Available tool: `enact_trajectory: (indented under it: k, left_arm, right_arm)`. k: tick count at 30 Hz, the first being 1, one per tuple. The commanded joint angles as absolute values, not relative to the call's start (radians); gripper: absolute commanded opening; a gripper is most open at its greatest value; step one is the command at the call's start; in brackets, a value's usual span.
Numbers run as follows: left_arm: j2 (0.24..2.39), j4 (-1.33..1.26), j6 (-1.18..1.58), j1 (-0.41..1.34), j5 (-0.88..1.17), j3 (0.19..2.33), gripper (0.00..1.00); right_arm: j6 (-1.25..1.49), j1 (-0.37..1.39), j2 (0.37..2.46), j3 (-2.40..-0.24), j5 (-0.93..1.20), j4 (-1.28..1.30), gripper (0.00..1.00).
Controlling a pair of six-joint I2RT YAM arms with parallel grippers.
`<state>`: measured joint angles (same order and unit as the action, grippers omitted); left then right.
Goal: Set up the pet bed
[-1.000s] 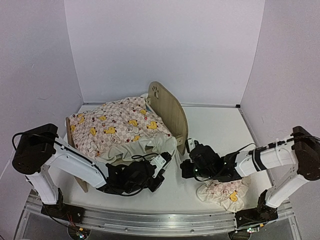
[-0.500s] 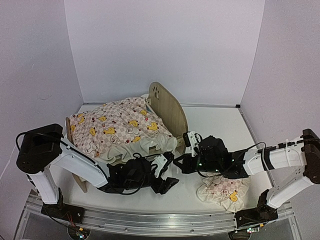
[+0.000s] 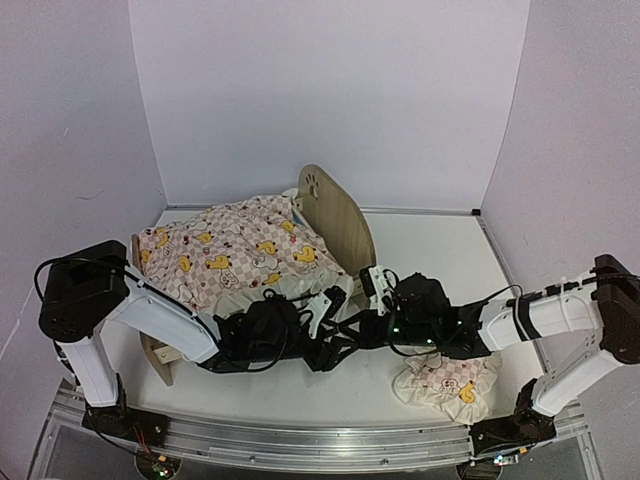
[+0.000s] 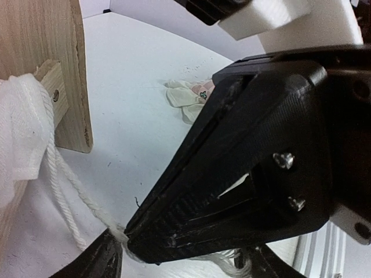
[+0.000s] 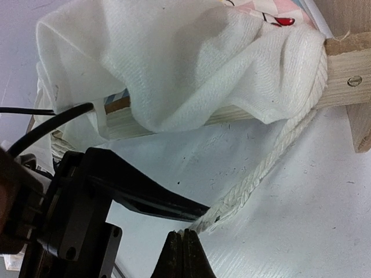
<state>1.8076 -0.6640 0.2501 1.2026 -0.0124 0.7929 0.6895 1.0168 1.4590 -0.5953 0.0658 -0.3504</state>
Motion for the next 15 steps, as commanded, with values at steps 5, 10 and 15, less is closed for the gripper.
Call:
enact_trajectory:
  k: [5, 10, 15]
  left_arm:
    - [1.797, -0.728, 0.273, 1.193, 0.010, 0.818, 0.28]
    - [1.739, -0.727, 0.258, 1.187, -0.106, 0.775, 0.00]
    - [1.660, -0.682, 0.234, 1.184, -0.182, 0.736, 0.00]
  right_arm:
    - [0.709, 1.044, 1.461, -0.645, 0.115, -0.420, 0.00]
    - [0.718, 1.056, 1.442, -0.662, 0.109, -0.374, 0.00]
    - [0.867, 1.038, 1.332, -0.552, -0.169, -0.212, 0.56]
